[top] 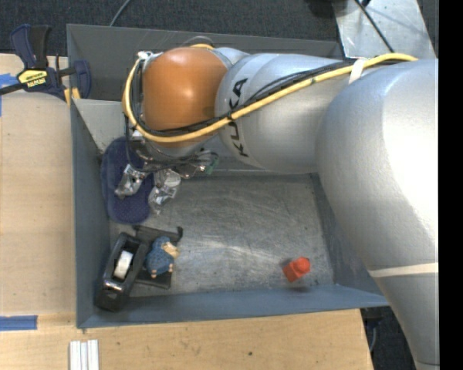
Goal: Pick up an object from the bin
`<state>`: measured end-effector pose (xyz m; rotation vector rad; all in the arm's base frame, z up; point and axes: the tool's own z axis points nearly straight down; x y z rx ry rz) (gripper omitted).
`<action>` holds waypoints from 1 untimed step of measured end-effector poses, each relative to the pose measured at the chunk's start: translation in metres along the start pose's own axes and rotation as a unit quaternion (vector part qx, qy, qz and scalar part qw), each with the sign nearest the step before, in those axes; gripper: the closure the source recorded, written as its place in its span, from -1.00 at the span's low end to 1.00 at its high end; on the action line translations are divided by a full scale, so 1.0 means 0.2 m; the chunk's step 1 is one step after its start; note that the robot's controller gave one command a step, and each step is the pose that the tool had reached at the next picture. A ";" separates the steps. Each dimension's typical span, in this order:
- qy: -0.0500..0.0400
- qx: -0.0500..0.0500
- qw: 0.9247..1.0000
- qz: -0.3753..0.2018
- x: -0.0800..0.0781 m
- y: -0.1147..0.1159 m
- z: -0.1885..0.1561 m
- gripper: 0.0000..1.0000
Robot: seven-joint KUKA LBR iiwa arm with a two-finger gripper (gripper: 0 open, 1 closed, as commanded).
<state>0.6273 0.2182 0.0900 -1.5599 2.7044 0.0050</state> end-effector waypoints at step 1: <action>0.004 0.000 1.000 -0.013 -0.04 0.03 -0.67 1.00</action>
Offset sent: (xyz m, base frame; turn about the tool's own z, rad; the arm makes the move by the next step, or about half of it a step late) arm -0.0054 0.0062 0.1280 -0.0280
